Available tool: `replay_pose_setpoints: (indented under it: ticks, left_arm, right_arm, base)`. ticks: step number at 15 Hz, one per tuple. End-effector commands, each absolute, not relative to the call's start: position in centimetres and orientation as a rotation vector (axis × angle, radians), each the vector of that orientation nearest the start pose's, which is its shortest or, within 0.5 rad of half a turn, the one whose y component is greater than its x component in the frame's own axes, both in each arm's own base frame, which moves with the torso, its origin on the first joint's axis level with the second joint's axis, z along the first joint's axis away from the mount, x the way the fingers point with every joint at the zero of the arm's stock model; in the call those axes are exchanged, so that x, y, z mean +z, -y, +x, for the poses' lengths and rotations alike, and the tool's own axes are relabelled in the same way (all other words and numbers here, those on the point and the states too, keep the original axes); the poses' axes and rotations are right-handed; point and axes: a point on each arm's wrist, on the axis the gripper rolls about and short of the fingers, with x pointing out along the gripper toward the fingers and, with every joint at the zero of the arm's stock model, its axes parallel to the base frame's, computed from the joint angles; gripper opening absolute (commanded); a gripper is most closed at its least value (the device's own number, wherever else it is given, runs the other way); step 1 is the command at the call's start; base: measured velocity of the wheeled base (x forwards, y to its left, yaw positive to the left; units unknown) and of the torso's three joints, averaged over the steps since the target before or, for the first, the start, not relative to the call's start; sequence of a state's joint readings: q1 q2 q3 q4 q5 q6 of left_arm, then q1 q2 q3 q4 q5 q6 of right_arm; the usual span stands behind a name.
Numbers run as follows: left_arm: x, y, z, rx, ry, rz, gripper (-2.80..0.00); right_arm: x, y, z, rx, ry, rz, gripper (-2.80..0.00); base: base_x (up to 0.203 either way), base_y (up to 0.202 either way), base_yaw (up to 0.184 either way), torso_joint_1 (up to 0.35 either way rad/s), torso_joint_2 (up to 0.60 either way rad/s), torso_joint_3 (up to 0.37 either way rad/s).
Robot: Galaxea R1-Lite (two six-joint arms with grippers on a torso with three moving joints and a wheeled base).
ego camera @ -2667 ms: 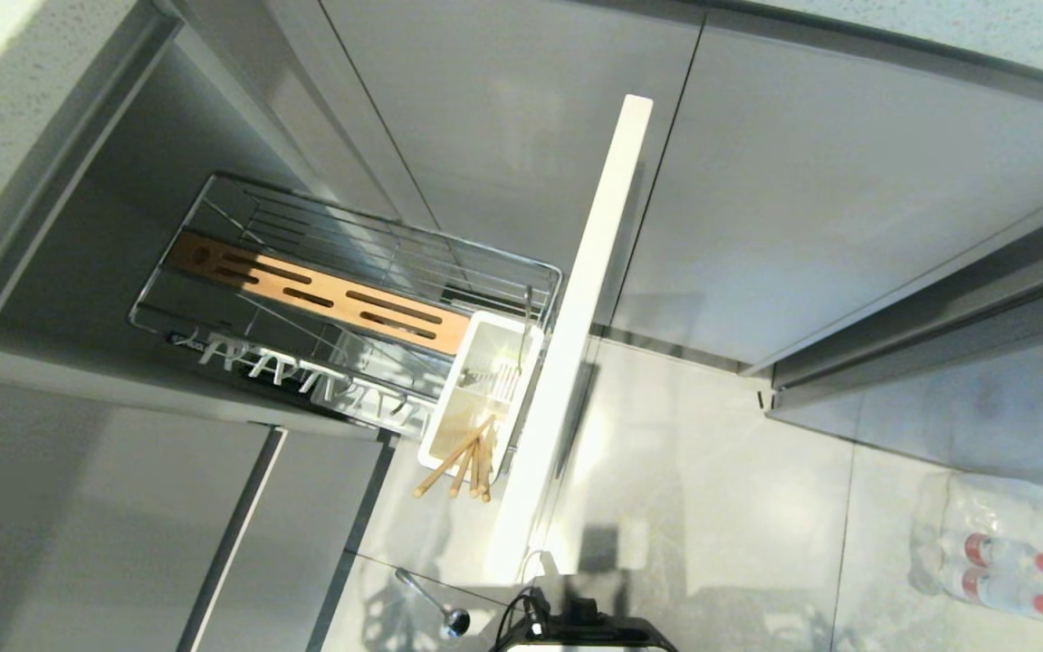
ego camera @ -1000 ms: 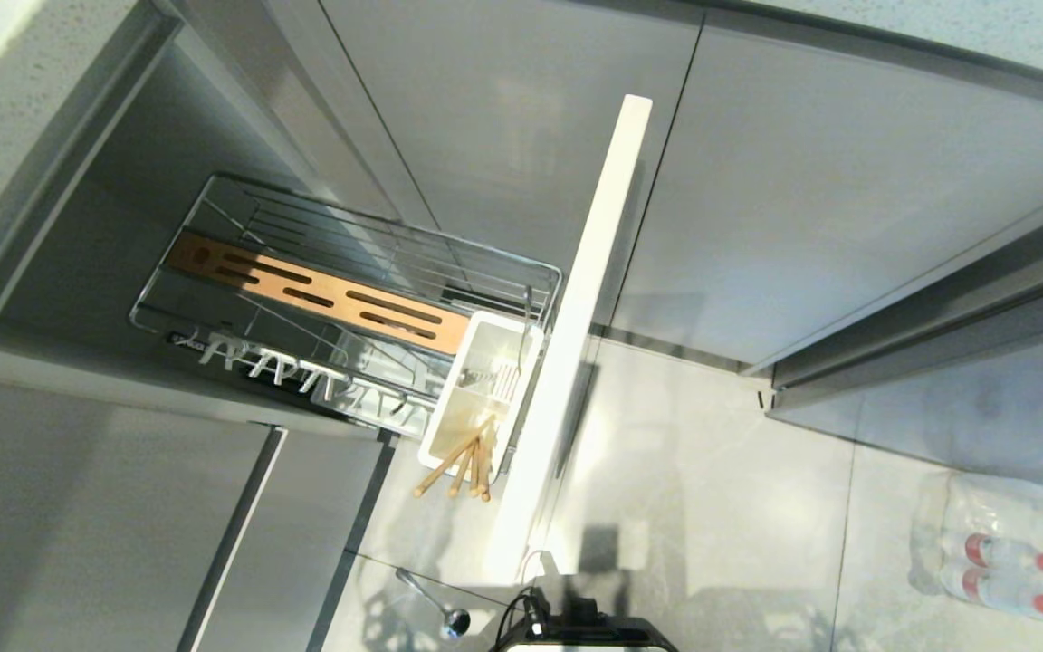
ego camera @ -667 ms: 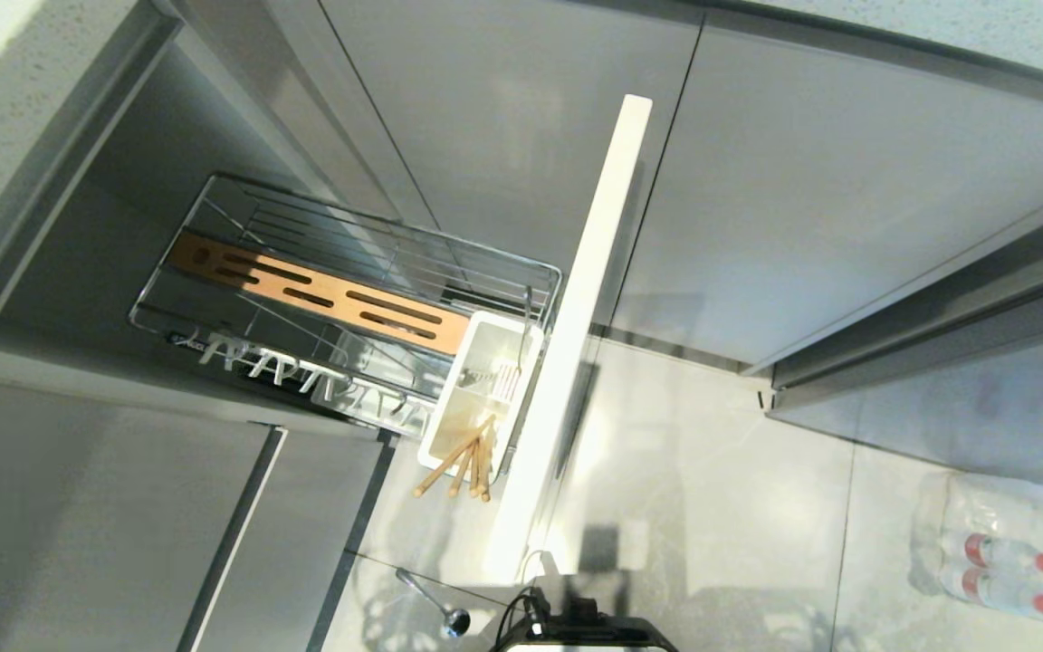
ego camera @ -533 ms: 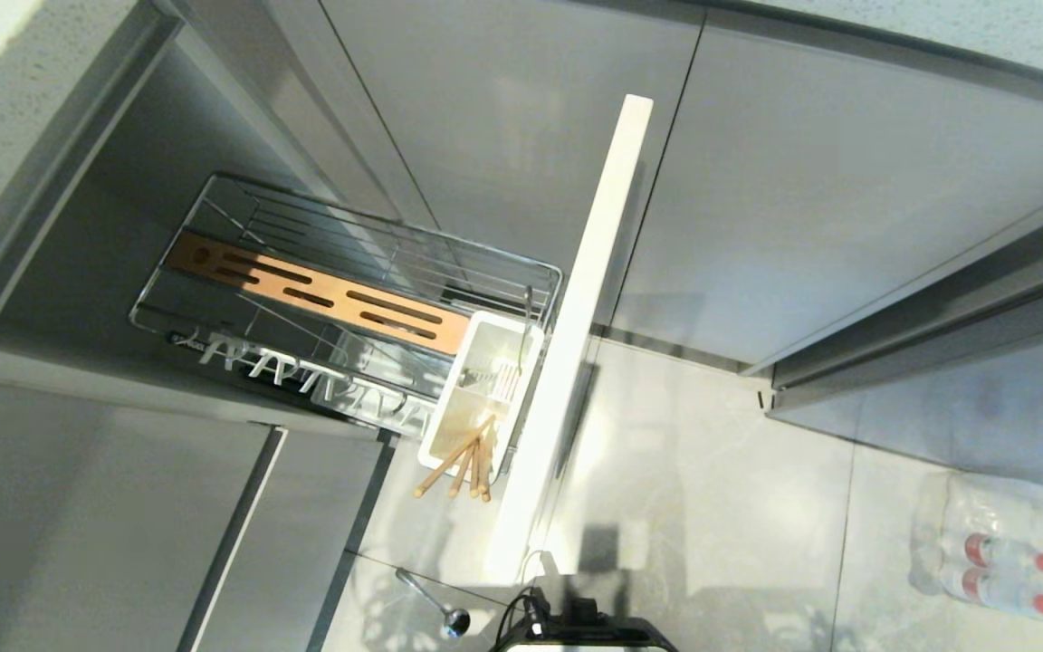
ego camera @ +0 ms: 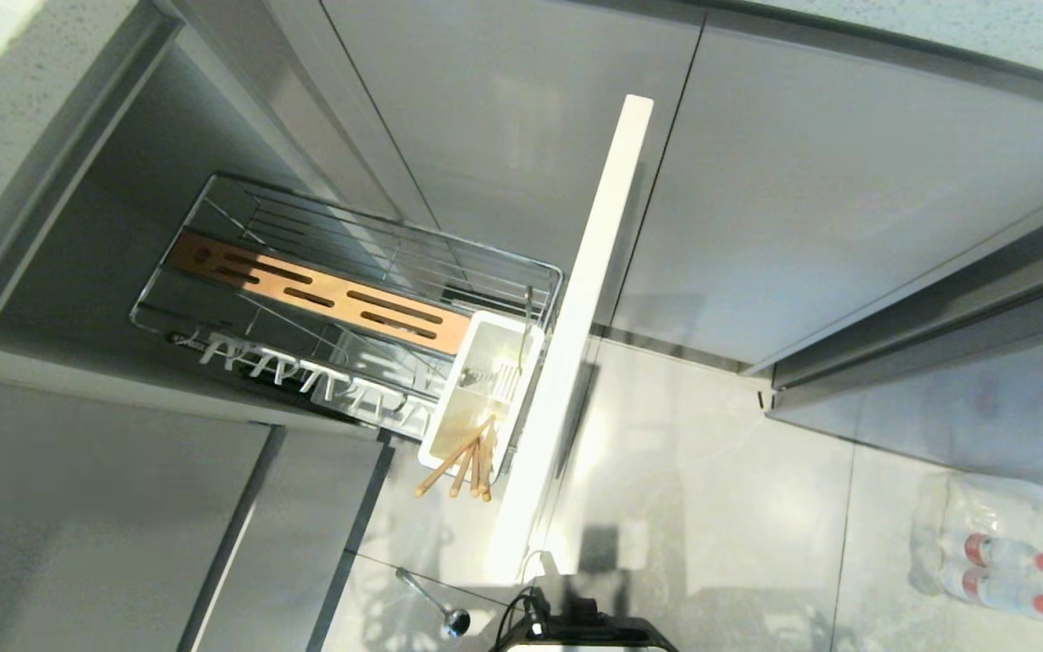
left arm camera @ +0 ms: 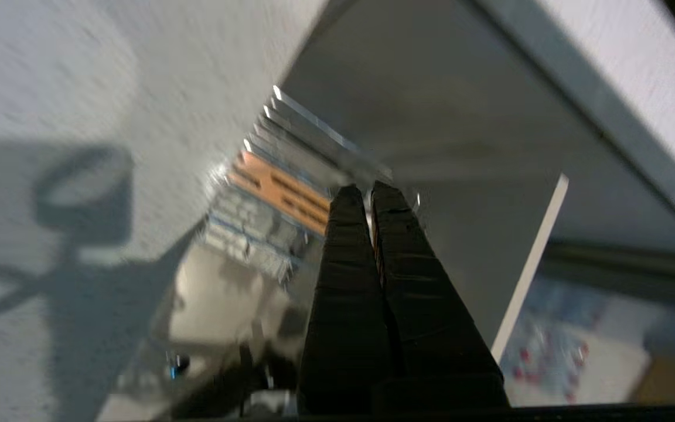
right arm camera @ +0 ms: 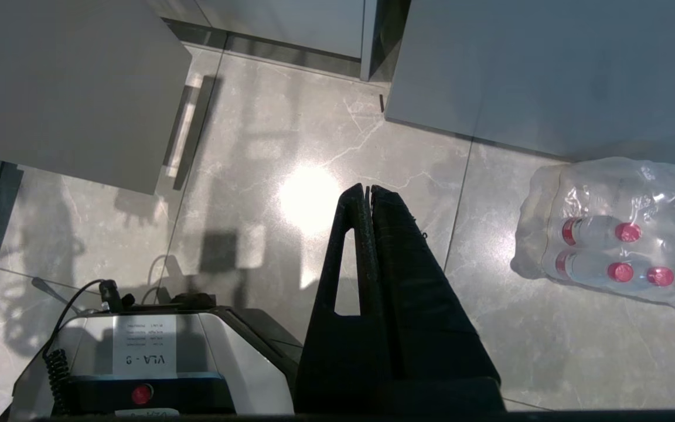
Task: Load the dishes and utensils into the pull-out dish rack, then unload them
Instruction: Take the chopsticks out of the cupboard
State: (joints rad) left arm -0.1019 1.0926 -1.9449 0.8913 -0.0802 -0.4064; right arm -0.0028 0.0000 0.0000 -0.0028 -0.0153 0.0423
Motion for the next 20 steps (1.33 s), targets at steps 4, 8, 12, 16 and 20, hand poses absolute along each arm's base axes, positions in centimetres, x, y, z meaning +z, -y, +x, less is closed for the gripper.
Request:
replay_pose_setpoints:
  ticks: [4,8,12,16,20]
  left_arm:
    - [41.2,2.8,8.9,-0.311,-0.503,-0.366,-2.80]
    - [39.3,4.8,11.6,-0.384,-0.726,-0.318,-2.80]
    - [37.2,7.9,14.2,-0.470,-0.896,-0.189,-2.80]
    - [34.6,11.5,16.6,-0.493,-1.051,-0.087,-2.80]
    - [32.2,13.4,19.2,-0.407,-1.141,-0.038,-2.80]
  right_arm:
    - [7.6,0.0,-2.3,-0.018,0.002,0.043,-2.80]
    - [7.6,0.0,-2.3,-0.018,0.002,0.043,-2.80]
    - [7.6,0.0,-2.3,-0.018,0.002,0.043,-2.80]
    - [7.6,0.0,-2.3,-0.018,0.002,0.043,-2.80]
    - [7.6,0.0,-2.3,-0.018,0.002,0.043,-2.80]
  base:
    - [0.000,0.000,0.000,0.000,0.00,0.000]
    - [0.000,0.000,0.000,0.000,0.00,0.000]
    - [0.000,0.000,0.000,0.000,0.00,0.000]
    - [0.000,0.000,0.000,0.000,0.00,0.000]
    - [0.000,0.000,0.000,0.000,0.00,0.000]
